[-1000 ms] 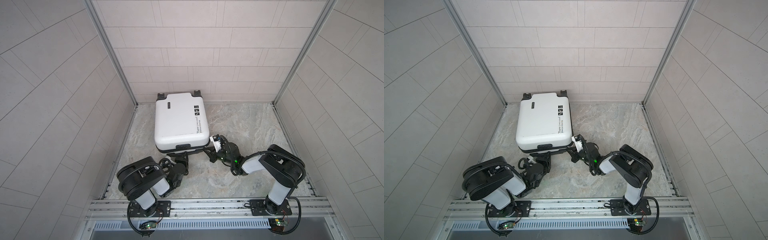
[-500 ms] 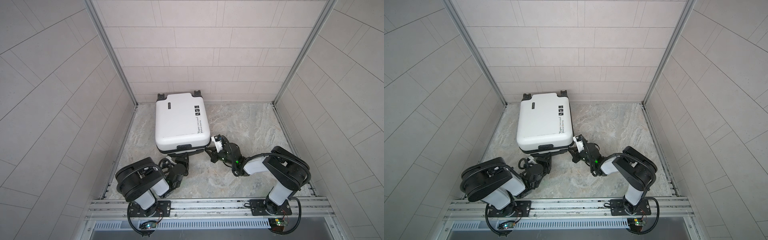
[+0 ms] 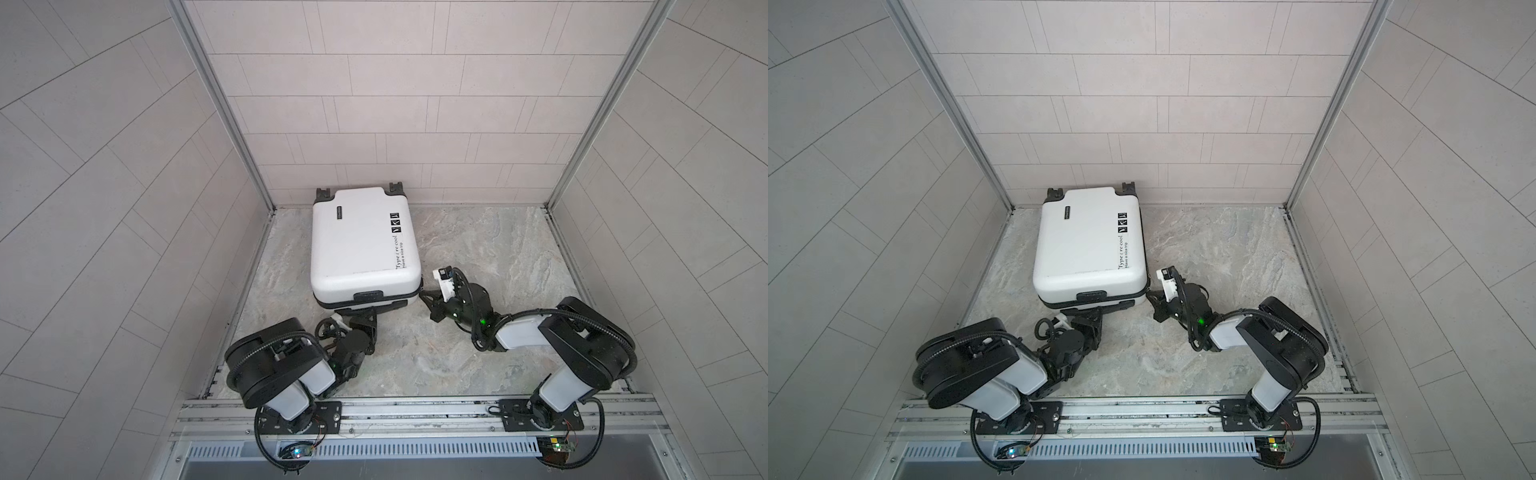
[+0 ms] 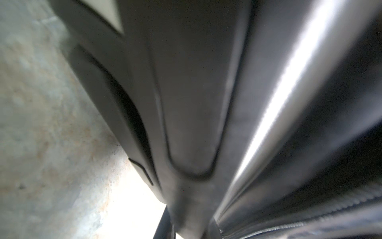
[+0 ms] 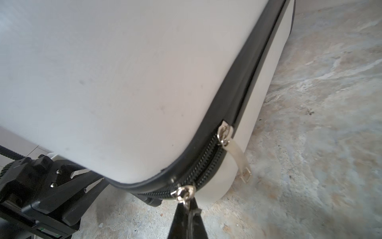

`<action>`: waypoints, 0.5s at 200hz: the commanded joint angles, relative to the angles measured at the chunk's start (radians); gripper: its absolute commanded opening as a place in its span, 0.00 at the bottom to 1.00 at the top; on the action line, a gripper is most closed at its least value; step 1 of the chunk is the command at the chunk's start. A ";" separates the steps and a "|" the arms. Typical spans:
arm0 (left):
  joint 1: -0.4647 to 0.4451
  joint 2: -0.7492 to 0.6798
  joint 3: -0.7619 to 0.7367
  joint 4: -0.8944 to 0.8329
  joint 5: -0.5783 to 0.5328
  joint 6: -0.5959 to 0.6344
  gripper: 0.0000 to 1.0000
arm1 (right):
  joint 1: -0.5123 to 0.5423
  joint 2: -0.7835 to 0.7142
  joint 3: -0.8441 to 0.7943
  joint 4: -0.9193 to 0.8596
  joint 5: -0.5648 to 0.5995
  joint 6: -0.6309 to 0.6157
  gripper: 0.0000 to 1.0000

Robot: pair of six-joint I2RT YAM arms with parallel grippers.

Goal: Pack the luggage

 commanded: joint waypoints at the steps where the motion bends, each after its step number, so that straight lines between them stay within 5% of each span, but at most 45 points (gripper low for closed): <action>1: -0.004 -0.027 -0.015 0.054 -0.060 0.084 0.00 | -0.055 -0.039 -0.001 -0.085 0.112 -0.024 0.00; 100: -0.042 0.008 -0.017 0.053 -0.069 0.060 0.00 | -0.160 -0.034 0.221 -0.350 0.090 -0.118 0.00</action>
